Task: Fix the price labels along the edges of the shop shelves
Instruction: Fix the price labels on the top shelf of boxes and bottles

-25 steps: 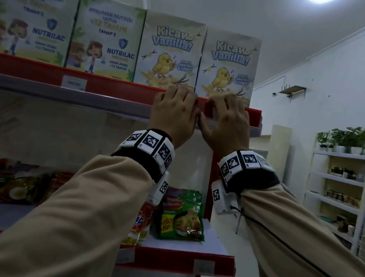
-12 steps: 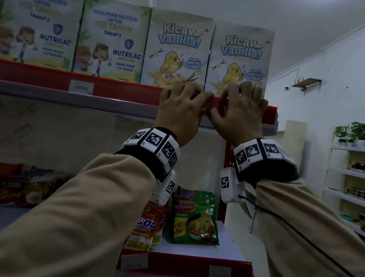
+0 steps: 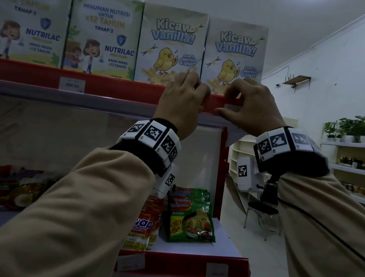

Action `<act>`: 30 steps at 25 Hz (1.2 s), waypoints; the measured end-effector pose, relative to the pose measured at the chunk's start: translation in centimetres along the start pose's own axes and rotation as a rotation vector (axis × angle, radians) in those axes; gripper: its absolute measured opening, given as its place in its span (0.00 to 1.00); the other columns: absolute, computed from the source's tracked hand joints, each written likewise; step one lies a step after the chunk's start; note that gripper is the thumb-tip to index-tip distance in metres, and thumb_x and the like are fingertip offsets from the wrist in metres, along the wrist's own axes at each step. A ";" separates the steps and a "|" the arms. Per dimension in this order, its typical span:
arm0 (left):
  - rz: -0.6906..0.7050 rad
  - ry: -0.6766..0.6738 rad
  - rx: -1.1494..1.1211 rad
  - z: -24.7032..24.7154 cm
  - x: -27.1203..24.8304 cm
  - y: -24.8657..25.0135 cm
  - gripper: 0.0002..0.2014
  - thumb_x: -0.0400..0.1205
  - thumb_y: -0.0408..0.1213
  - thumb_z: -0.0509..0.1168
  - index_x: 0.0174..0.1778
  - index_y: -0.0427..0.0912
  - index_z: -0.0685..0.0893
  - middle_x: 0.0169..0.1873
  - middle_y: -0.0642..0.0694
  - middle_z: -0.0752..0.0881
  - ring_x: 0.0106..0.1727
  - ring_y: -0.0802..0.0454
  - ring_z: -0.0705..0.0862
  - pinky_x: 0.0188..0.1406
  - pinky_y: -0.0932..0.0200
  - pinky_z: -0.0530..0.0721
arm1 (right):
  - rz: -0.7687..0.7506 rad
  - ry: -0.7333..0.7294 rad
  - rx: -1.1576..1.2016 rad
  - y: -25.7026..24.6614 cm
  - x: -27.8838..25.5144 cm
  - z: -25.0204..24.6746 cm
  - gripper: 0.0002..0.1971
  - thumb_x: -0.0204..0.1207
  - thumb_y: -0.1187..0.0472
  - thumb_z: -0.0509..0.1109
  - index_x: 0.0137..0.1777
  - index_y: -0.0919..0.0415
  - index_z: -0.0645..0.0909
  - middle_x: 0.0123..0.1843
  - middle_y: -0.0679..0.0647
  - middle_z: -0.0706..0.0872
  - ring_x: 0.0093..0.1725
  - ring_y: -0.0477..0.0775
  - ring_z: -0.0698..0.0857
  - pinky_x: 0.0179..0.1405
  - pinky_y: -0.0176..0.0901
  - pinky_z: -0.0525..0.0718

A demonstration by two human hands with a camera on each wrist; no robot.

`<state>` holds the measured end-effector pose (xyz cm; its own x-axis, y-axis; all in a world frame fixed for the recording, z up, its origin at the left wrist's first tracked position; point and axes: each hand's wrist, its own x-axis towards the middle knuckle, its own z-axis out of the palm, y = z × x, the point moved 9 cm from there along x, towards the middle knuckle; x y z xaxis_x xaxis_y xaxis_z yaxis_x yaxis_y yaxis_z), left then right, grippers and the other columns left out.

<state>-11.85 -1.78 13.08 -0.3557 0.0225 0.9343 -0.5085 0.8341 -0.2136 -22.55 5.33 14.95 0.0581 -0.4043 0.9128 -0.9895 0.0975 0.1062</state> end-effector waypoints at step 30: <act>-0.055 0.022 -0.120 -0.9 -0.5 -2.3 0.13 0.86 0.42 0.56 0.58 0.40 0.80 0.56 0.40 0.79 0.59 0.43 0.73 0.68 0.52 0.63 | 0.341 0.028 0.542 1.0 1.5 -1.8 0.08 0.71 0.64 0.77 0.50 0.61 0.86 0.46 0.54 0.88 0.44 0.45 0.86 0.45 0.36 0.85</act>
<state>-9.73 -3.24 13.36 -0.3117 -0.0136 0.9501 -0.4287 0.8944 -0.1279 -23.21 6.48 17.17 -0.2760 -0.4070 0.8707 -0.8788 -0.2602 -0.4001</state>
